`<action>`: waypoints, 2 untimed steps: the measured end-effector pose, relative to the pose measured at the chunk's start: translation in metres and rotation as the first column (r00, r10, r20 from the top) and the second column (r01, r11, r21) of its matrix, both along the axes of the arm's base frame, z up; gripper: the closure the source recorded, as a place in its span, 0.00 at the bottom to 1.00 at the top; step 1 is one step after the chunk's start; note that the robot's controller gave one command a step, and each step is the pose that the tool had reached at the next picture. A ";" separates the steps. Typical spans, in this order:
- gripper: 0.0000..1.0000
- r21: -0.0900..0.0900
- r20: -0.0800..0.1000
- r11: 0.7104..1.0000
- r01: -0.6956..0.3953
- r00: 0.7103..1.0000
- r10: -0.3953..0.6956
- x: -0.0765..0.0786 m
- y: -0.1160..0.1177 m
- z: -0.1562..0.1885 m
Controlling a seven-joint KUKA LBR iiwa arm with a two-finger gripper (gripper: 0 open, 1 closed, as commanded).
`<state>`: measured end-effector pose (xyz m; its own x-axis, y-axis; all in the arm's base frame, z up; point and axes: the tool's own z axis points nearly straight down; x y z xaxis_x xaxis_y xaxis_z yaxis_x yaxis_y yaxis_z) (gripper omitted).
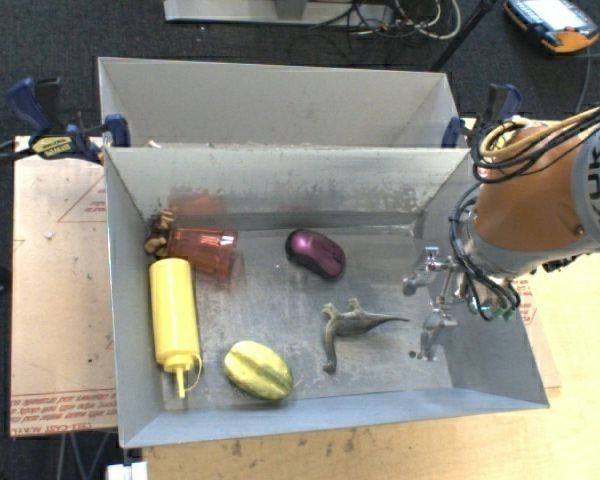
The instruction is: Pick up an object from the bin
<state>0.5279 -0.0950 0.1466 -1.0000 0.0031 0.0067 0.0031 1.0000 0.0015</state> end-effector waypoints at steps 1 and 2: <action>0.00 -0.001 0.007 1.000 -0.003 1.000 0.003 0.002 0.000 0.004; 0.00 -0.002 0.015 0.999 0.037 0.999 -0.037 0.011 0.050 -0.046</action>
Offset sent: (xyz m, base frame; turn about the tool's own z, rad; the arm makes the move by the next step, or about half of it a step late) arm 0.0133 0.0807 -0.0766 0.0486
